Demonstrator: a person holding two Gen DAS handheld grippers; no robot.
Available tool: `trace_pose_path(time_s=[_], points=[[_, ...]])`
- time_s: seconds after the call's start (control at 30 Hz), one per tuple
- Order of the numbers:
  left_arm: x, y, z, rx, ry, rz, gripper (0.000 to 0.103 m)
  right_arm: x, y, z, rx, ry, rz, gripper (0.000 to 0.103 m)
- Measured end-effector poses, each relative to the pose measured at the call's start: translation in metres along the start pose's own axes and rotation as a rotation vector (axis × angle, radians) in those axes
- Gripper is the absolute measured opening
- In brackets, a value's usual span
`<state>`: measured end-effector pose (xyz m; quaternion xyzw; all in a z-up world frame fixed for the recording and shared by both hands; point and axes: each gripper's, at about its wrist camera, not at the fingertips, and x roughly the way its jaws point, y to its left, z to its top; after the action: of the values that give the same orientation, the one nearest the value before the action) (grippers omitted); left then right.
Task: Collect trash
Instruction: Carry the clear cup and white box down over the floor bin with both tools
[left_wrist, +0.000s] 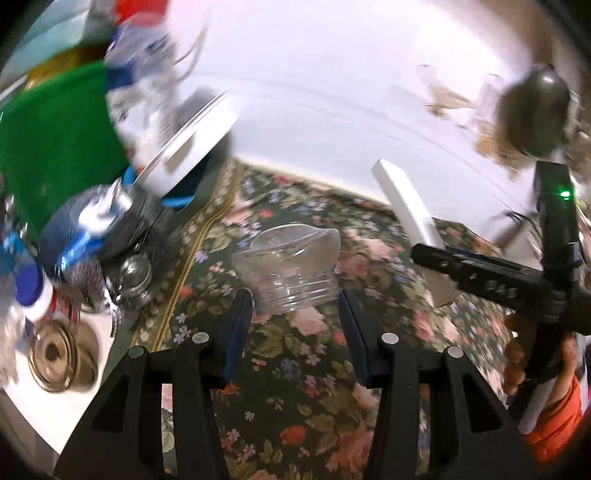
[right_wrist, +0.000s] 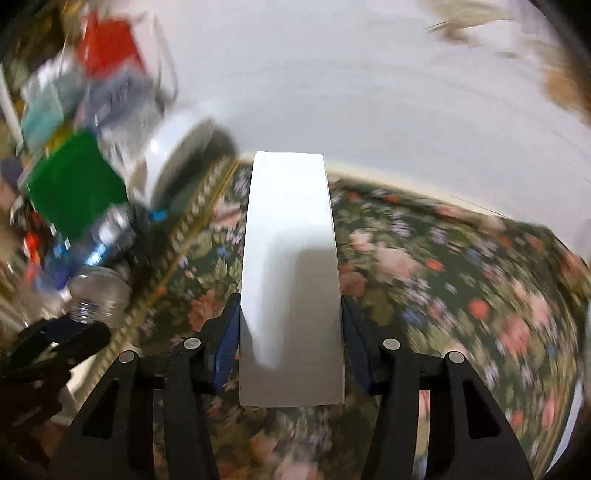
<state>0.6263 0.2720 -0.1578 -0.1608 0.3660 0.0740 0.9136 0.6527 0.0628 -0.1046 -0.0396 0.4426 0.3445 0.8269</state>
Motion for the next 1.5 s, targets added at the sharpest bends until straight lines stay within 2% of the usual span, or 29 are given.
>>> trace_pose_path(time_s=[0.07,0.2,0.47,0.63,0.8,0.97,1.13,1.23,1.4,1.5], points=[[-0.013,-0.01,-0.002,0.042,-0.01,-0.018,0.047,-0.014,-0.002,-0.012,0.036,-0.034,-0.019,0.048],[-0.039,-0.035,-0.014,0.104,-0.037,-0.056,0.047,-0.067,-0.009,-0.041,0.094,-0.084,-0.058,0.048],[-0.094,-0.089,-0.063,0.119,-0.047,-0.141,0.047,-0.14,-0.011,-0.121,0.114,-0.118,-0.103,0.048],[-0.133,-0.132,-0.125,0.119,-0.054,-0.145,0.047,-0.188,-0.018,-0.192,0.118,-0.116,-0.08,0.048],[-0.171,-0.163,-0.189,0.078,-0.026,-0.145,0.047,-0.236,-0.024,-0.26,0.131,-0.077,-0.081,0.048],[-0.209,-0.18,-0.236,0.059,-0.006,-0.121,0.047,-0.269,-0.027,-0.306,0.132,-0.025,-0.085,0.048],[-0.229,-0.179,-0.267,0.065,0.01,-0.058,0.047,-0.276,-0.027,-0.335,0.149,0.016,-0.065,0.048],[-0.224,-0.176,-0.282,0.076,0.047,-0.029,0.047,-0.266,-0.027,-0.351,0.172,0.044,-0.059,0.048],[-0.202,-0.169,-0.308,0.104,0.109,-0.02,0.047,-0.229,-0.03,-0.384,0.237,0.123,-0.045,0.048],[-0.173,-0.159,-0.33,0.116,0.173,-0.017,0.047,-0.19,-0.033,-0.408,0.275,0.194,-0.047,0.048]])
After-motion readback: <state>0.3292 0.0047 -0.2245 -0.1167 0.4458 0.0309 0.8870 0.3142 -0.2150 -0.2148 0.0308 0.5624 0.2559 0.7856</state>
